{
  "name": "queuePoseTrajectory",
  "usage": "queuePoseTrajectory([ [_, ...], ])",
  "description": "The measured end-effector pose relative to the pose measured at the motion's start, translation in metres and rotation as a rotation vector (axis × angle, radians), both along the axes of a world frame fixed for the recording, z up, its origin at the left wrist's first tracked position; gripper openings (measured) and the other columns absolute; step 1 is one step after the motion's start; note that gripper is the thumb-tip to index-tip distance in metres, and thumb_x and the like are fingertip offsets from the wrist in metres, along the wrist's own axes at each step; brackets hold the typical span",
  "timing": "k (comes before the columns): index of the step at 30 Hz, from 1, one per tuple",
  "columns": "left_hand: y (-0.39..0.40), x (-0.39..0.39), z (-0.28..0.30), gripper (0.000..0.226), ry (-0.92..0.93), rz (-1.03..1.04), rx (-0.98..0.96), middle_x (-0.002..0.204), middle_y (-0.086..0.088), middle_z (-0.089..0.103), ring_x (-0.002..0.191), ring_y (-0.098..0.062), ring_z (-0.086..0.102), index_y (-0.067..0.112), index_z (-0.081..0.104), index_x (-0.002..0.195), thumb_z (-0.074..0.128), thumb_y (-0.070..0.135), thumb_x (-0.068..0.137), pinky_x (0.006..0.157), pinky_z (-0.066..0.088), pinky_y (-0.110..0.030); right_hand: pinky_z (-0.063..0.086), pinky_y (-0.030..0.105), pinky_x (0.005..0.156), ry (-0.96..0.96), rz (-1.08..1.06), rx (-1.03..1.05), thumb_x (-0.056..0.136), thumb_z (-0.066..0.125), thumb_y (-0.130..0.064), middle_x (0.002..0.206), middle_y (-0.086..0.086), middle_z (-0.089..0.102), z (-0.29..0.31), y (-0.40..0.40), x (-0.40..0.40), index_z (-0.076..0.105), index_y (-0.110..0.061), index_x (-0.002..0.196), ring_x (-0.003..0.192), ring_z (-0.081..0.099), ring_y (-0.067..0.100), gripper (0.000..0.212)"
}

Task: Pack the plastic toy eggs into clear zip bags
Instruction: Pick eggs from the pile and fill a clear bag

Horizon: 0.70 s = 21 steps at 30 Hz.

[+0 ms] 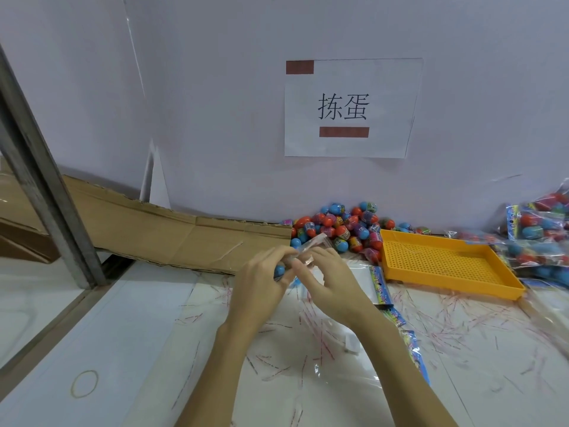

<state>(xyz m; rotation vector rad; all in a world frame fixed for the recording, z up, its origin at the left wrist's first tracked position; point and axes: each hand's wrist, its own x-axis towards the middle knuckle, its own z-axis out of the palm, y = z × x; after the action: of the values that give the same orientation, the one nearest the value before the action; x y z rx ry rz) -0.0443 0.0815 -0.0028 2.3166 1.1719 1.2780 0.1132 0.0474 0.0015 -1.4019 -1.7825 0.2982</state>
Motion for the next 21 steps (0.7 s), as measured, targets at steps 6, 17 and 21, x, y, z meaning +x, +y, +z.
queuePoseTrajectory([
  [6, -0.0042, 0.0002, 0.0042, 0.033, -0.062, -0.027, -0.05, 0.102, 0.007, 0.074, 0.09, -0.009, 0.067, 0.017, 0.072, 0.116, 0.075, 0.037, 0.09, 0.076, 0.055, -0.02, 0.033, 0.005, 0.081, -0.032, -0.01, 0.06, 0.104, 0.053, -0.029, 0.098, -0.039, 0.056, -0.0018, 0.0008, 0.0028, 0.073, -0.03, 0.113, 0.106, 0.045, -0.004, 0.022],
  [17, -0.0009, 0.0048, 0.0003, 0.076, 0.037, -0.105, -0.292, 0.123, 0.005, 0.066, 0.114, -0.015, 0.063, 0.029, 0.05, 0.146, 0.088, 0.031, 0.08, 0.094, 0.058, -0.031, 0.038, 0.019, 0.084, -0.088, -0.072, 0.146, 0.104, 0.054, -0.019, 0.098, -0.027, 0.057, -0.0004, 0.0002, 0.0043, 0.071, -0.027, 0.114, 0.098, 0.045, 0.002, 0.022],
  [21, 0.0026, 0.0026, -0.0018, 0.053, -0.055, 0.077, -0.283, 0.108, 0.008, 0.068, 0.094, -0.011, 0.066, 0.03, 0.056, 0.135, 0.08, 0.035, 0.088, 0.067, 0.053, -0.015, 0.04, 0.008, 0.077, 0.057, -0.098, 0.17, 0.099, 0.063, -0.017, 0.098, -0.015, 0.068, 0.0077, -0.0021, 0.0062, 0.073, -0.028, 0.107, 0.098, 0.053, -0.003, 0.017],
])
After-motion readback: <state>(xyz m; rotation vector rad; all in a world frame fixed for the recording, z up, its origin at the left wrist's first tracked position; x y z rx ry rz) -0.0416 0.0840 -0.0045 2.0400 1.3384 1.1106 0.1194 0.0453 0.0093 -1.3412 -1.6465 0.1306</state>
